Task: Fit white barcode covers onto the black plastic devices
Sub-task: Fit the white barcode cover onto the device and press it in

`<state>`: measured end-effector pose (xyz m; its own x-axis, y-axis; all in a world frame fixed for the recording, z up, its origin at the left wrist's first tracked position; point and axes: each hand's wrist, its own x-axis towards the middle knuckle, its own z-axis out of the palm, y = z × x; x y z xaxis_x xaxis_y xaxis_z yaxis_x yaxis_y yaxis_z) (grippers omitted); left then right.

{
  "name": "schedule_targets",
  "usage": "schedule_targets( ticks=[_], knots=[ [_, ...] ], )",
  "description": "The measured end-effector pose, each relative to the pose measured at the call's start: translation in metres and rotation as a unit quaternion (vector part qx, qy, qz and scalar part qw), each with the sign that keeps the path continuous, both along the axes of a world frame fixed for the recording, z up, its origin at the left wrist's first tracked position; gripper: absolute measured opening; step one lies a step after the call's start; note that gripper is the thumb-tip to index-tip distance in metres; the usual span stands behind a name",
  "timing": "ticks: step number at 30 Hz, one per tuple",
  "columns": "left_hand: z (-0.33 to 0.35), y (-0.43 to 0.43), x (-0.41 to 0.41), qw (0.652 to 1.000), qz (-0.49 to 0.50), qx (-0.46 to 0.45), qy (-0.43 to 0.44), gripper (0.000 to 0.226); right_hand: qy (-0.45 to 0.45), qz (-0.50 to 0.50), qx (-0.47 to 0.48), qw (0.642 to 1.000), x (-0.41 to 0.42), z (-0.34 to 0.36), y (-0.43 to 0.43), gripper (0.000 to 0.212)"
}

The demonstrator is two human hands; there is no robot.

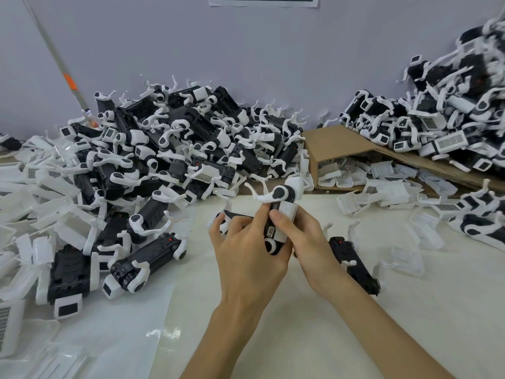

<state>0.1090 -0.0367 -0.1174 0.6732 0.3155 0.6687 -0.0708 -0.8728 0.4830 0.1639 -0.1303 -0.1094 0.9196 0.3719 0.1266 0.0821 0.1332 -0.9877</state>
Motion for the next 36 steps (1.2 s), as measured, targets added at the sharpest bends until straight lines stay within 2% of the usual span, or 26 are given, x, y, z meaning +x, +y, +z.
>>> schedule_targets(
  ticks=[4, 9, 11, 13, 15, 17, 18, 20, 22, 24, 26, 28, 30, 32, 34, 36],
  knots=[
    [0.000, -0.001, 0.000, 1.000, -0.013, 0.017, 0.000, 0.043, 0.007, -0.022, -0.020, 1.000, 0.001, 0.001, 0.001, 0.026],
    [-0.001, 0.001, -0.001, 0.999, -0.032, 0.024, 0.005, 0.043, 0.013, -0.039, 0.012, 0.999, -0.003, -0.002, 0.005, 0.043],
    [-0.002, 0.001, -0.002, 0.999, -0.036, 0.028, 0.010, 0.045, 0.021, -0.027, 0.021, 0.999, -0.002, -0.003, 0.005, 0.042],
    [0.000, 0.001, -0.002, 0.999, -0.042, 0.005, 0.022, 0.048, 0.035, 0.008, 0.037, 0.999, 0.000, 0.000, 0.000, 0.041],
    [0.001, 0.004, -0.002, 0.994, -0.065, -0.079, 0.026, 0.049, 0.029, 0.016, 0.034, 0.999, 0.003, 0.002, -0.005, 0.040],
    [0.003, 0.006, -0.002, 0.963, -0.139, -0.229, 0.009, 0.045, 0.000, -0.042, 0.013, 0.999, 0.006, 0.007, -0.009, 0.042],
    [0.005, 0.006, -0.002, 0.932, -0.187, -0.312, -0.003, 0.043, -0.014, -0.087, 0.007, 0.996, 0.008, 0.009, -0.011, 0.041],
    [0.010, 0.006, -0.002, 0.883, -0.243, -0.401, -0.011, 0.038, -0.050, -0.136, 0.000, 0.989, 0.013, 0.015, -0.018, 0.042],
    [0.013, 0.006, -0.003, 0.877, -0.265, -0.400, -0.001, 0.029, -0.088, -0.091, -0.027, 0.992, 0.015, 0.024, -0.028, 0.039],
    [0.013, 0.007, -0.004, 0.879, -0.277, -0.388, -0.002, 0.033, -0.103, 0.003, -0.068, 0.992, 0.013, 0.034, -0.036, 0.037],
    [0.009, 0.012, -0.005, 0.866, -0.268, -0.421, -0.011, 0.043, -0.098, 0.069, -0.106, 0.987, 0.009, 0.045, -0.042, 0.039],
    [0.006, 0.017, -0.003, 0.831, -0.249, -0.497, -0.007, 0.054, -0.096, 0.097, -0.158, 0.978, 0.005, 0.057, -0.047, 0.042],
    [0.006, 0.023, -0.001, 0.789, -0.227, -0.570, -0.017, 0.055, -0.112, 0.099, -0.220, 0.964, 0.001, 0.071, -0.054, 0.042],
    [0.006, 0.028, 0.002, 0.759, -0.226, -0.610, -0.019, 0.060, -0.130, 0.110, -0.268, 0.948, -0.008, 0.079, -0.063, 0.043],
    [0.008, 0.033, 0.005, 0.753, -0.251, -0.607, -0.029, 0.067, -0.118, 0.145, -0.249, 0.950, -0.019, 0.077, -0.074, 0.044],
    [0.008, 0.039, 0.009, 0.754, -0.261, -0.600, -0.047, 0.070, -0.069, 0.168, -0.196, 0.964, -0.034, 0.071, -0.086, 0.034]
  ],
)
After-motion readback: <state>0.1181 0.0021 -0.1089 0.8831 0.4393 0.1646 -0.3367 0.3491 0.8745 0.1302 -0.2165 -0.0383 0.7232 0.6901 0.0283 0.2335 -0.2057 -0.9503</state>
